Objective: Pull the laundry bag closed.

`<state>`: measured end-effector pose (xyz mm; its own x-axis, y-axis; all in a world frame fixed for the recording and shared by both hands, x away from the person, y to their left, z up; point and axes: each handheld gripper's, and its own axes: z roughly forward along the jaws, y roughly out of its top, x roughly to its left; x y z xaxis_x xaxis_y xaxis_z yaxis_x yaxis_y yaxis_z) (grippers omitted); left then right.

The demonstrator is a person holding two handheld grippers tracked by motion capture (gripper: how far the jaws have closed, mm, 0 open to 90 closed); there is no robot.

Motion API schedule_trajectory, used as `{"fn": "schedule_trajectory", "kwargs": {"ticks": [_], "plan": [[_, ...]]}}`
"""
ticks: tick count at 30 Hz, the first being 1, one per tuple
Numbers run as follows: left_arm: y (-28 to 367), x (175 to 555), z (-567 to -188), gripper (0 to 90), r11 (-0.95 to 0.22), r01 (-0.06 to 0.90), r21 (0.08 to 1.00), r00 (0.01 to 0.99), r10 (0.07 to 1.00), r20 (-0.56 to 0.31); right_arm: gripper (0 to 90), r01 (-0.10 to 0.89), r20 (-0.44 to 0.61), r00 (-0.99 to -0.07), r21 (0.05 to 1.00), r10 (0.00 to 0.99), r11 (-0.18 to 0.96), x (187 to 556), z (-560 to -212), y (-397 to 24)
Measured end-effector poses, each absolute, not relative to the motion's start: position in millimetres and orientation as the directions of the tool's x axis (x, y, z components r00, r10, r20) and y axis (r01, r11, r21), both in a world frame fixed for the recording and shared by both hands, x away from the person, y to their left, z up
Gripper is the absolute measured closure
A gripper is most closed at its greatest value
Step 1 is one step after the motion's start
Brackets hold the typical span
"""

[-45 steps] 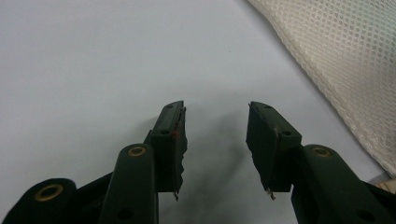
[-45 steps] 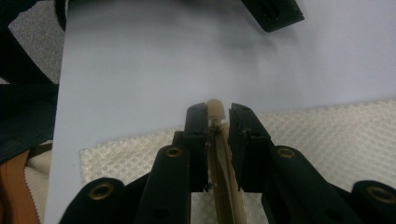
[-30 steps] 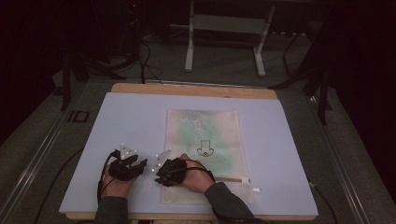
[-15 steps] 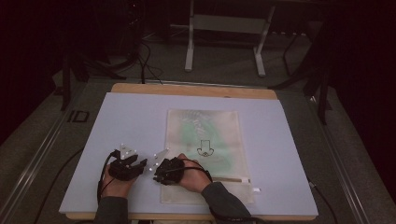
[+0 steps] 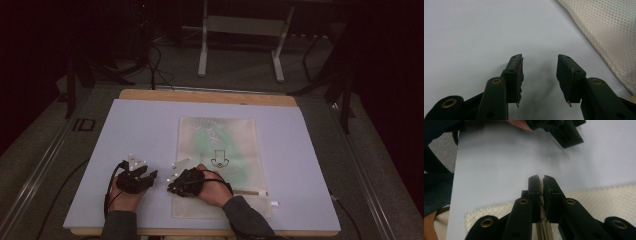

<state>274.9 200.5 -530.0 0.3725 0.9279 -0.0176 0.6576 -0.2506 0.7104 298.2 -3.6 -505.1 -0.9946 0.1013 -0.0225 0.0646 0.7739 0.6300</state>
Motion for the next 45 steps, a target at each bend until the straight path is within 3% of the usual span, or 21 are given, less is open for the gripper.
{"fn": "schedule_trajectory", "kwargs": {"ticks": [6,20,25,45], "plan": [[199.2,274.9,-530.3,55.7,-0.25,0.658,0.71,0.372,0.928,-0.018,82.6,0.085,-0.009,-0.993,0.623,0.115,0.778,300.8,-507.4,-11.3],[200.2,275.0,-530.2,55.6,-0.249,0.658,0.71,0.374,0.927,-0.022,73.8,0.067,-0.031,-0.994,0.556,0.101,0.828,302.2,-519.5,18.6],[199.5,275.0,-530.5,55.6,-0.25,0.66,0.709,0.375,0.927,-0.023,80.7,0.063,-0.035,-0.995,0.544,0.098,0.836,302.5,-518.3,22.1],[199.0,274.6,-530.2,55.6,-0.249,0.657,0.712,0.375,0.927,-0.022,81.2,0.084,-0.027,-0.991,0.615,0.128,0.784,295.9,-504.4,-13.7]]}}
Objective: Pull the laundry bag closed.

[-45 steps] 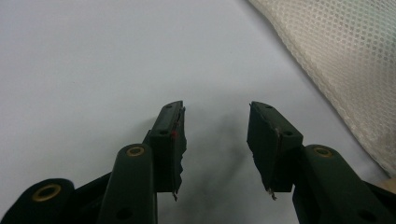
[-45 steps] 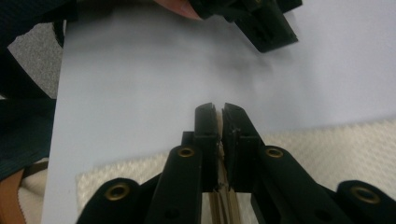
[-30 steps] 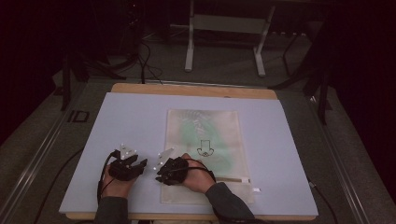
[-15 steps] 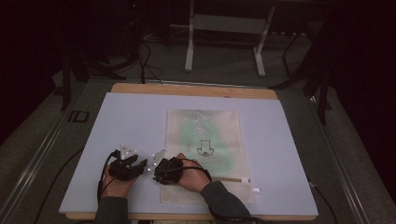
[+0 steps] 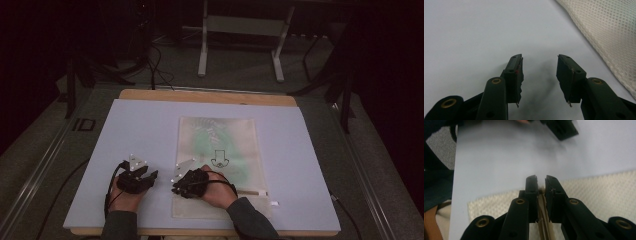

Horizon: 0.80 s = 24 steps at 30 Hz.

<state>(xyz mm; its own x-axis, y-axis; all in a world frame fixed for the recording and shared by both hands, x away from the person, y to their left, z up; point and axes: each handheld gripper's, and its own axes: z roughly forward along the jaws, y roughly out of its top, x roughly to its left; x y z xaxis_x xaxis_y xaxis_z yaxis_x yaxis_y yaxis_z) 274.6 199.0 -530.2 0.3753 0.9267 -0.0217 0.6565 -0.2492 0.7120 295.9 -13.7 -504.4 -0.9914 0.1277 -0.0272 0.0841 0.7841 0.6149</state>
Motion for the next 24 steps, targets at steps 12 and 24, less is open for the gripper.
{"fn": "schedule_trajectory", "kwargs": {"ticks": [12,24], "plan": [[195.6,272.3,-528.4,56.5,-0.251,0.647,0.72,0.398,0.917,-0.038,80.7,0.129,0.037,-0.991,0.575,0.132,0.808,303.2,-517.2,-15.4],[184.6,266.5,-525.3,74.5,-0.262,0.634,0.728,0.479,0.872,-0.103,81.7,0.129,0.039,-0.991,0.59,0.131,0.797,301.4,-520.8,-19.3]]}}
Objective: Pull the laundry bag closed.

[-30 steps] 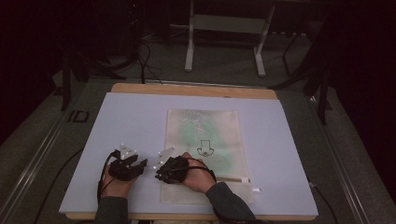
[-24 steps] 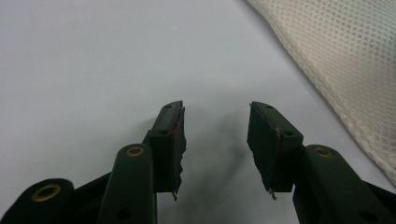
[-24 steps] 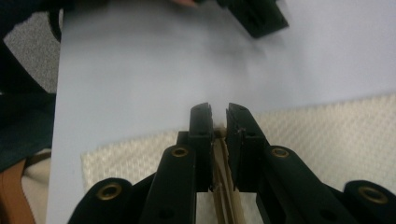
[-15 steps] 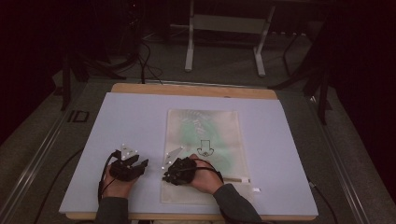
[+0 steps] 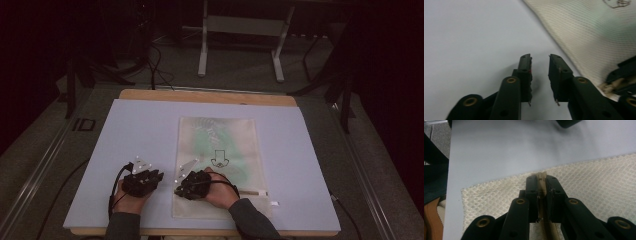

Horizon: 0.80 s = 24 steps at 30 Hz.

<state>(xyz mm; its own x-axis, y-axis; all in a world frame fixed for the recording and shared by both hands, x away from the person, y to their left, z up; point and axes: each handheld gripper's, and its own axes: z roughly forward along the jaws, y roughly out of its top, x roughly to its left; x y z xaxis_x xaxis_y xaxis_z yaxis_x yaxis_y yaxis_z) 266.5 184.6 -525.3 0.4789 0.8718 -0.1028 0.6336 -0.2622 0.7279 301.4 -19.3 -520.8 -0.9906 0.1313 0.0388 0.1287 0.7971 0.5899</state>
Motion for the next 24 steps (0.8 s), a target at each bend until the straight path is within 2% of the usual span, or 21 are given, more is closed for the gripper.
{"fn": "schedule_trajectory", "kwargs": {"ticks": [7,16,24], "plan": [[178.0,266.7,-525.8,88.6,-0.278,0.636,0.72,0.534,0.832,-0.15,81.7,0.123,0.03,-0.991,0.592,0.131,0.797,300.4,-521.0,-19.6],[160.4,265.5,-528.4,88.9,-0.319,0.629,0.709,0.588,0.791,-0.166,81.6,0.117,0.009,-0.99,0.59,0.138,0.799,297.1,-521.2,-19.1],[155.0,266.0,-530.6,88.8,-0.326,0.634,0.701,0.597,0.783,-0.176,81.5,0.125,0.017,-0.989,0.605,0.145,0.786,297.4,-522.8,-21.3]]}}
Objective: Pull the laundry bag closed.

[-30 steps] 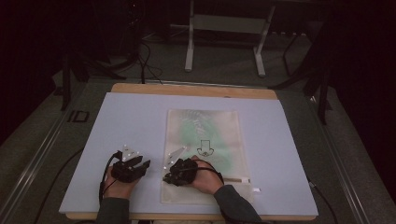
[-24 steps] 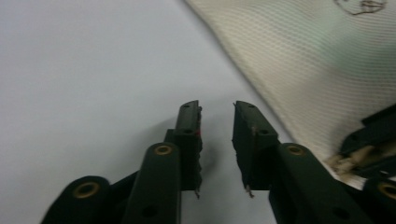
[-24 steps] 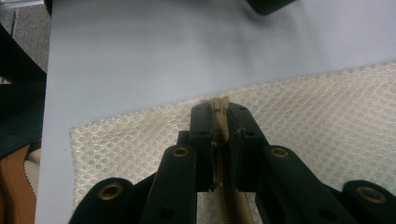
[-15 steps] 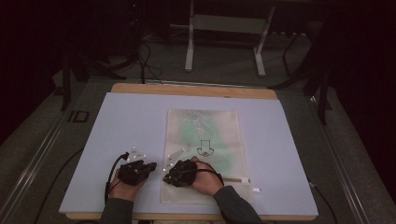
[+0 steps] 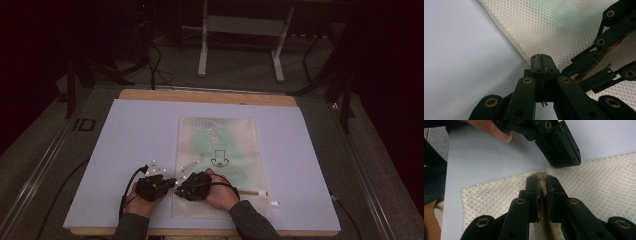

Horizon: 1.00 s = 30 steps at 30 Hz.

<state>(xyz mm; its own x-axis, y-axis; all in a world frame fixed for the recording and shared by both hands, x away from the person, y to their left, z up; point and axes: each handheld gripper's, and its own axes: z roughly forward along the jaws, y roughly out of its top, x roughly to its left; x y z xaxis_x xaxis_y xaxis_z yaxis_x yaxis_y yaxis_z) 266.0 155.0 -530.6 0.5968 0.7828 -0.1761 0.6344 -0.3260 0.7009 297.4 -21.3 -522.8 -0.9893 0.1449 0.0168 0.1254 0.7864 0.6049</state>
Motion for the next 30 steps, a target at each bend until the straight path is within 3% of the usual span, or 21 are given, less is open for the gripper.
{"fn": "schedule_trajectory", "kwargs": {"ticks": [3,25,30], "plan": [[156.0,266.4,-530.5,88.8,-0.293,0.645,0.706,0.594,0.773,-0.222,81.4,0.124,0.014,-0.989,0.603,0.145,0.788,297.2,-522.7,-21.0],[148.5,269.0,-534.9,89.1,-0.335,0.643,0.689,0.609,0.769,-0.195,81.6,0.12,-0.002,-0.988,0.61,0.153,0.783,294.3,-523.3,-21.6],[143.6,267.6,-532.9,89.7,-0.362,0.639,0.678,0.606,0.781,-0.154,82.0,0.108,-0.004,-0.99,0.613,0.139,0.783,295.1,-523.0,-22.7]]}}
